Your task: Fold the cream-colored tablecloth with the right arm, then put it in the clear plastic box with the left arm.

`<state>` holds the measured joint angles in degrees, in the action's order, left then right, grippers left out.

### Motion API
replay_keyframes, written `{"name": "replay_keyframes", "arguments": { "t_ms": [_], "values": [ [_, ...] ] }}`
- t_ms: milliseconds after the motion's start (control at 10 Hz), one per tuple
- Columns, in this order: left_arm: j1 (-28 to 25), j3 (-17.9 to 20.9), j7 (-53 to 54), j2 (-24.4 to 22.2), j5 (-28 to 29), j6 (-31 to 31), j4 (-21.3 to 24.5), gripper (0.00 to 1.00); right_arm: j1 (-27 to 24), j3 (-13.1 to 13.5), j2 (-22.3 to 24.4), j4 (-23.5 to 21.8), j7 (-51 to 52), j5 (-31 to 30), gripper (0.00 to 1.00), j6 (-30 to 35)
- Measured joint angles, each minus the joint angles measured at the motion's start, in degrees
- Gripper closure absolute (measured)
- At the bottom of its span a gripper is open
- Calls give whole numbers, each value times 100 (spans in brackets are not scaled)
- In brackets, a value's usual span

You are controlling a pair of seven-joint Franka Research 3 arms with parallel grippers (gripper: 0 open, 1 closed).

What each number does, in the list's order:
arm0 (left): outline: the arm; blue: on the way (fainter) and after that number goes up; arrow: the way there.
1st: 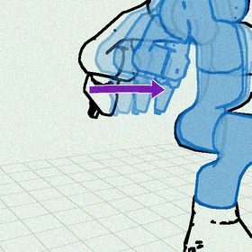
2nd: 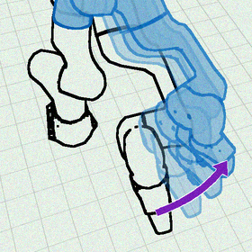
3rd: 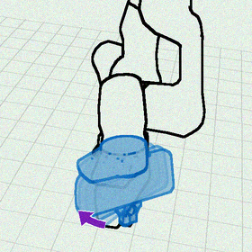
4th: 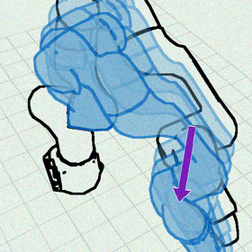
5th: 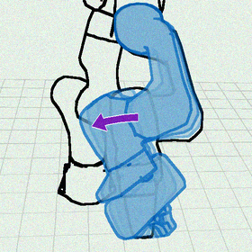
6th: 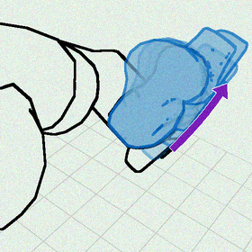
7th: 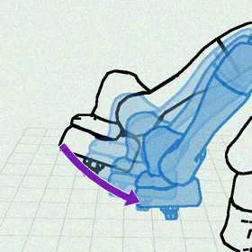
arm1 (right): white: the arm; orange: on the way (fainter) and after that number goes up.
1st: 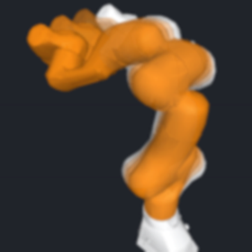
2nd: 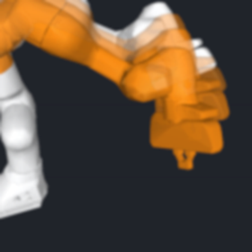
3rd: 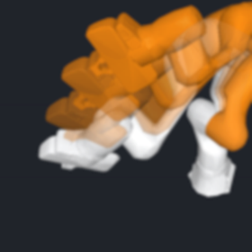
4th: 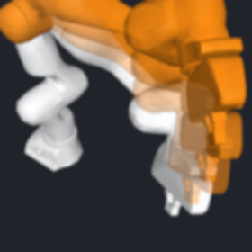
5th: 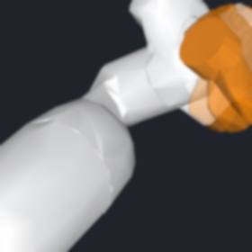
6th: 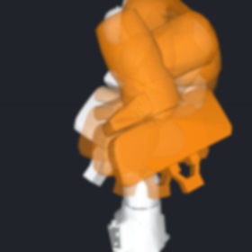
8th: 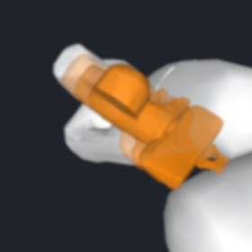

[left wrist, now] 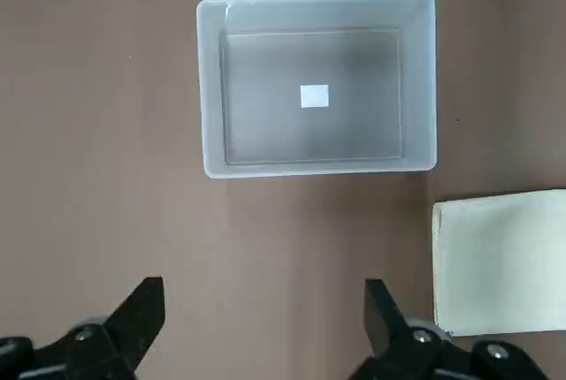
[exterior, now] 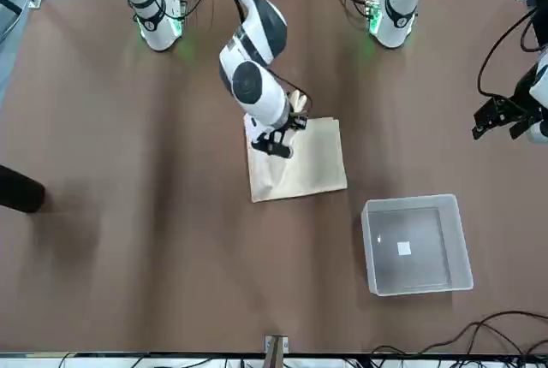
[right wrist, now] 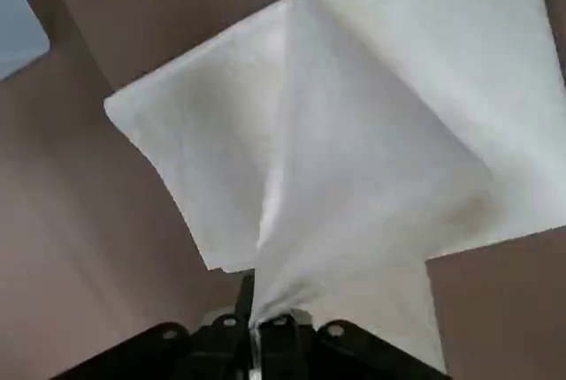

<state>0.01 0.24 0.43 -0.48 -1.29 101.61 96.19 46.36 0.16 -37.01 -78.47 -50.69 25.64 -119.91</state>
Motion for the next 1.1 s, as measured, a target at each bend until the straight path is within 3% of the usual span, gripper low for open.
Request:
{"name": "replay_keyframes", "arguments": {
  "t_ms": [300,1100],
  "values": [
    [0,-1,0,3,0,0,0,0,194,1,-364,4,-16,0,96,-538],
    [-2,-1,0,3,0,0,0,0,184,53,-515,109,-21,0,96,-550]
  ]
}}
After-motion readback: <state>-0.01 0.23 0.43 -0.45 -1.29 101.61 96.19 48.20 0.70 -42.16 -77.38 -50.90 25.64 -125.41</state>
